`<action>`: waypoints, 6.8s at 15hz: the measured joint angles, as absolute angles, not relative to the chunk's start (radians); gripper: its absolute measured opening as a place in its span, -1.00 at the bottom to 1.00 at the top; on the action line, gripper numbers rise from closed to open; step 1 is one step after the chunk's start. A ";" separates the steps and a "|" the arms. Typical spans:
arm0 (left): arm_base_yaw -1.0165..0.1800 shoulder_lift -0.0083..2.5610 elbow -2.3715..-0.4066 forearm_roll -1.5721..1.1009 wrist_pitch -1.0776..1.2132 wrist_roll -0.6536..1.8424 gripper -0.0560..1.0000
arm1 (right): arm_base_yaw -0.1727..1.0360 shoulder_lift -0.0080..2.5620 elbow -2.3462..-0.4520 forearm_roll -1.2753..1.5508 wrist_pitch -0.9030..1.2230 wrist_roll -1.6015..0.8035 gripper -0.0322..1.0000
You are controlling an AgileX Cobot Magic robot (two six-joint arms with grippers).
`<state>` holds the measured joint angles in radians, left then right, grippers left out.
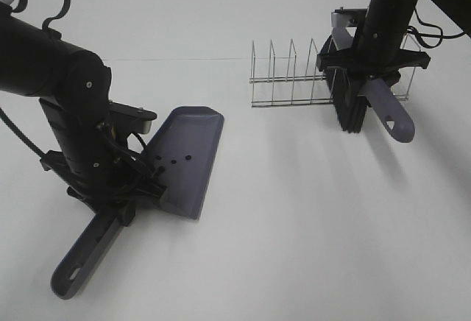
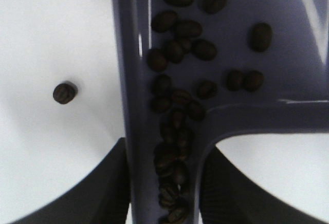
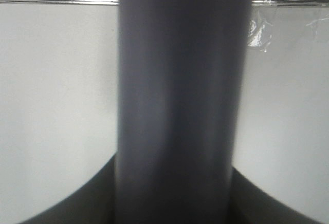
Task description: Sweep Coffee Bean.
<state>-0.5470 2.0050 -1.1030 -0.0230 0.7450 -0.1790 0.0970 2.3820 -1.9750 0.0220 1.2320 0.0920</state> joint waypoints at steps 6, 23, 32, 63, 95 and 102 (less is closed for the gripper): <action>-0.547 2.005 -1.103 -0.023 0.746 -0.182 -0.30 | 0.097 2.398 -1.984 0.068 1.226 0.091 -0.39; -0.547 2.005 -1.103 -0.023 0.746 -0.265 -0.30 | 0.096 2.285 -1.984 0.015 1.221 0.091 0.10; -0.386 2.005 -1.103 0.000 0.714 -0.312 -0.30 | 0.097 2.167 -1.984 0.115 1.223 0.091 0.10; -0.223 1.803 -1.119 0.051 0.861 -0.180 0.33 | 0.097 1.620 -1.355 0.173 1.221 0.091 0.10; -0.131 0.012 -0.707 0.077 1.222 -0.074 0.33 | 0.097 -0.006 -0.516 0.052 1.227 0.019 0.10; -0.131 -0.007 -0.555 0.076 1.179 -0.074 0.33 | 0.097 -0.006 -0.466 0.053 1.136 0.011 0.10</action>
